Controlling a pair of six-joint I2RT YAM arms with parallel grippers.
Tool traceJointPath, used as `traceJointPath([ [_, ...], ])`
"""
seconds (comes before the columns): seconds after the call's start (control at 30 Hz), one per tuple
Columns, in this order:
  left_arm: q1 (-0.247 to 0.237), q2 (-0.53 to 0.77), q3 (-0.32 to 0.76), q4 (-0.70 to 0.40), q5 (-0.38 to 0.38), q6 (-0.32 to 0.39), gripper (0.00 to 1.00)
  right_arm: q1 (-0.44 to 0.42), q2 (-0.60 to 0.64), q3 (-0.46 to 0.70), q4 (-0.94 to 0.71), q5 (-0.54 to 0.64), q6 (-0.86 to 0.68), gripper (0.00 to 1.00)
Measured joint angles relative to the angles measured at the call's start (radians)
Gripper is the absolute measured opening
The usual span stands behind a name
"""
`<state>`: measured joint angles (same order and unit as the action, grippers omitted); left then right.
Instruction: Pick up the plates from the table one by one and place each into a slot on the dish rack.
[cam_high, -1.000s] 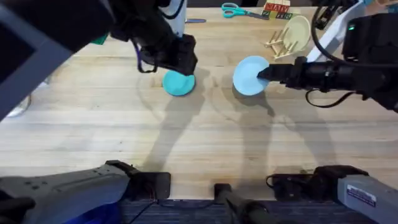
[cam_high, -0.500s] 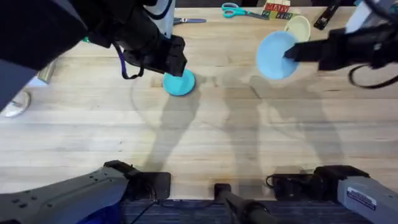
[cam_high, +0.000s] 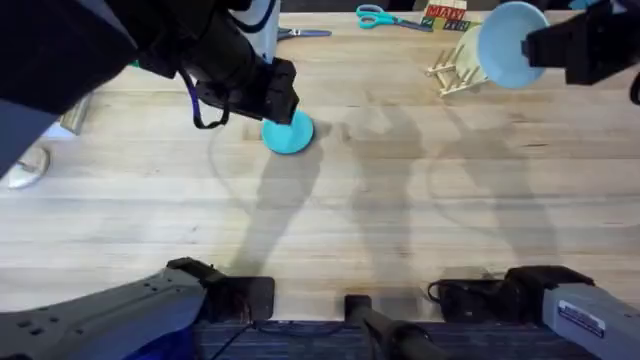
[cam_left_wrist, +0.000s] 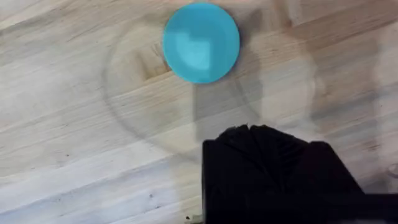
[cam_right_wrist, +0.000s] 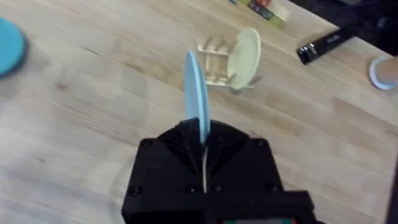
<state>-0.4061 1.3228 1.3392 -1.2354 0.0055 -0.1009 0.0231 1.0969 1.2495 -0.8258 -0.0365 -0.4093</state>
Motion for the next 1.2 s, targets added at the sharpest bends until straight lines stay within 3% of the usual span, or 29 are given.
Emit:
traceJointPath([
  [0.07, 0.0, 0.0, 0.0, -0.001, 0.0, 0.003, 0.061, 0.0, 0.0, 0.0, -0.01, 0.033, -0.021, 0.029],
  [0.23, 0.0, 0.0, 0.0, -0.003, -0.002, 0.005, 0.826, 0.0, 0.0, 0.0, -0.011, 0.072, -0.048, 0.029],
  [0.27, 0.0, 0.0, 0.0, -0.003, -0.002, 0.003, 0.948, 0.0, 0.0, 0.0, -0.011, 0.076, -0.051, 0.029],
  [0.3, 0.0, 0.0, 0.0, -0.003, -0.002, 0.004, 0.982, 0.0, 0.0, 0.0, -0.011, 0.079, -0.053, 0.028],
  [0.7, 0.0, 0.0, 0.0, -0.044, -0.002, 0.005, 0.992, 0.0, 0.0, 0.0, -0.011, 0.089, -0.063, 0.029],
  [1.2, 0.0, 0.0, 0.0, -0.393, -0.002, 0.005, 0.992, 0.0, 0.0, 0.0, 0.01, 0.09, -0.063, 0.028],
])
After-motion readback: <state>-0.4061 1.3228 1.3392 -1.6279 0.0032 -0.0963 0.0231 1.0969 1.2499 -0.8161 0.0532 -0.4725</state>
